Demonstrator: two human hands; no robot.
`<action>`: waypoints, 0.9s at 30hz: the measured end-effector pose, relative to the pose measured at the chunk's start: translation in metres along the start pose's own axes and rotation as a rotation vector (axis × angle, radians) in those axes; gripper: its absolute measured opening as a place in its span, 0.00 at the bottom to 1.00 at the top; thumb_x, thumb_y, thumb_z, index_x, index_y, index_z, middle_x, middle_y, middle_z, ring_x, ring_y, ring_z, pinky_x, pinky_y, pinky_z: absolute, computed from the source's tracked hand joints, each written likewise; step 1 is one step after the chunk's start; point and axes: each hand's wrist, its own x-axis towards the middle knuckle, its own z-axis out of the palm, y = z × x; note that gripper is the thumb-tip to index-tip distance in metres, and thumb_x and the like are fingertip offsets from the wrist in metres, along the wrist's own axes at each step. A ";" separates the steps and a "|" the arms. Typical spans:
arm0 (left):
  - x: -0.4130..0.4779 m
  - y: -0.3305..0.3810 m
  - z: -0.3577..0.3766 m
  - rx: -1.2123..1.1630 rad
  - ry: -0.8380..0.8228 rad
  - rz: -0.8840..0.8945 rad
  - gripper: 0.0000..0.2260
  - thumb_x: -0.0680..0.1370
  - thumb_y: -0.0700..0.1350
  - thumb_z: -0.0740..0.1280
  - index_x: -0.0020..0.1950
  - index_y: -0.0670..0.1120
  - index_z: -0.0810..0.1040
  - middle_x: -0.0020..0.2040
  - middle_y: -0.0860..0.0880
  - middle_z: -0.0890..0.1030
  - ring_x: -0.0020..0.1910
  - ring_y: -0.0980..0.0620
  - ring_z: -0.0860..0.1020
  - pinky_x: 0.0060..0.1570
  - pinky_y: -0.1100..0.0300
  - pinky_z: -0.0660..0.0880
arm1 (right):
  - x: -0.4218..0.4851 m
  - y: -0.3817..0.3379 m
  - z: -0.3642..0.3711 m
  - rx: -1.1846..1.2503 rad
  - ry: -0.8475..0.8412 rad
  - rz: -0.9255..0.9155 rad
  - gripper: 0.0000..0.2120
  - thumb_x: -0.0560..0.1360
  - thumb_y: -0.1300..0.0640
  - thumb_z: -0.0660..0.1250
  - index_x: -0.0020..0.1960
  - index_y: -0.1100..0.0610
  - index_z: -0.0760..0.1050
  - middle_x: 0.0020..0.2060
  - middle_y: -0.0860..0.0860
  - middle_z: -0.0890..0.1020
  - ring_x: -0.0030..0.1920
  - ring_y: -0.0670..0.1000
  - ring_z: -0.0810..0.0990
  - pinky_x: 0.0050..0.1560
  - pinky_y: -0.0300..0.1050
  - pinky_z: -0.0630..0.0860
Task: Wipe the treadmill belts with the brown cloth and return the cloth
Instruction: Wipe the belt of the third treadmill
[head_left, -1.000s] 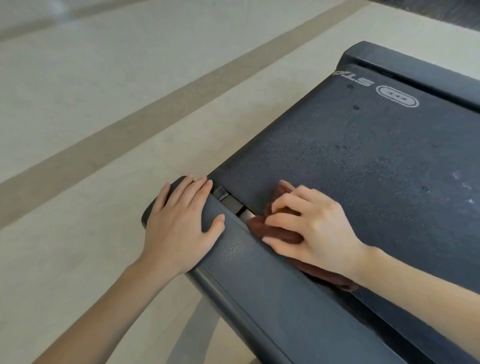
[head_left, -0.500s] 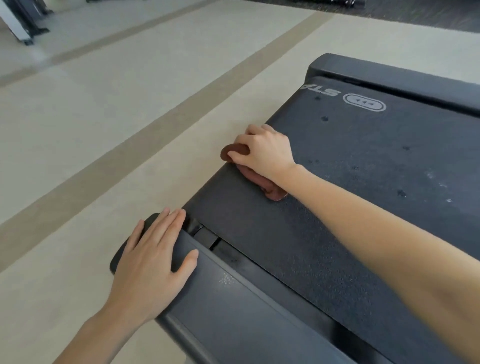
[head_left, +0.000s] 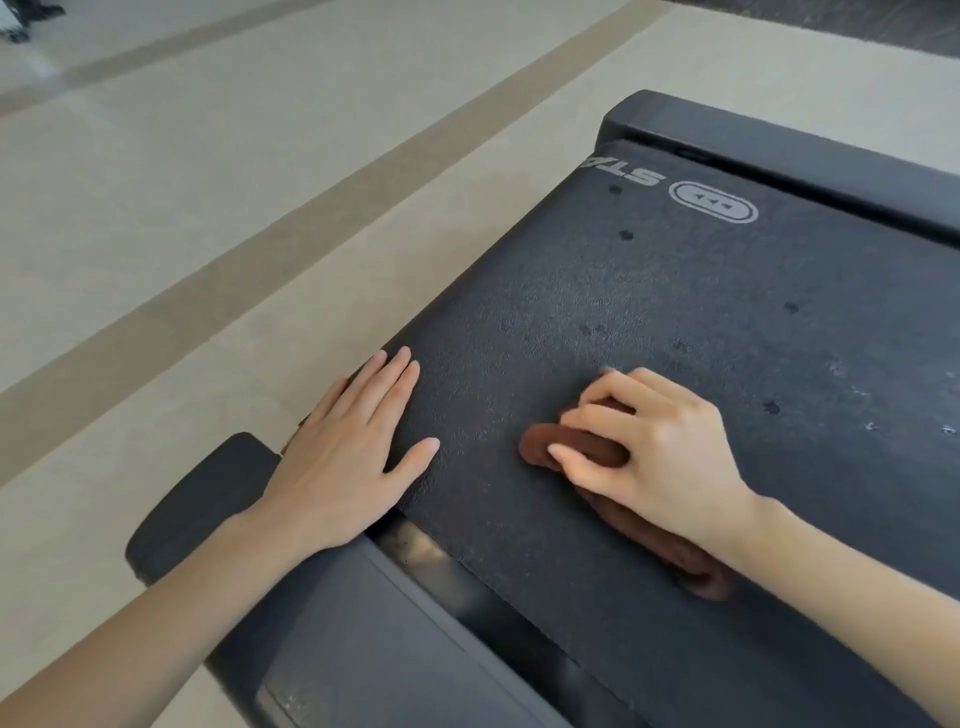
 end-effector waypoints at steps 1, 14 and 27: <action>0.000 0.000 -0.001 0.000 0.002 -0.004 0.35 0.74 0.65 0.41 0.77 0.49 0.46 0.77 0.56 0.42 0.74 0.60 0.39 0.71 0.63 0.38 | 0.024 0.000 0.011 -0.006 -0.002 0.015 0.11 0.72 0.44 0.66 0.42 0.50 0.83 0.39 0.48 0.81 0.38 0.52 0.78 0.39 0.39 0.70; -0.010 -0.037 -0.015 -0.011 -0.113 0.213 0.30 0.75 0.67 0.39 0.73 0.57 0.36 0.74 0.63 0.35 0.71 0.66 0.34 0.69 0.70 0.36 | 0.096 -0.011 0.053 -0.111 -0.040 0.092 0.15 0.76 0.42 0.61 0.49 0.49 0.82 0.46 0.49 0.80 0.45 0.53 0.76 0.43 0.38 0.63; -0.054 -0.124 -0.023 -0.197 -0.145 0.341 0.34 0.70 0.67 0.33 0.75 0.56 0.41 0.74 0.64 0.41 0.70 0.69 0.35 0.65 0.74 0.33 | 0.103 -0.085 0.070 -0.283 0.049 0.467 0.12 0.75 0.43 0.64 0.50 0.49 0.81 0.46 0.50 0.80 0.47 0.55 0.77 0.40 0.43 0.66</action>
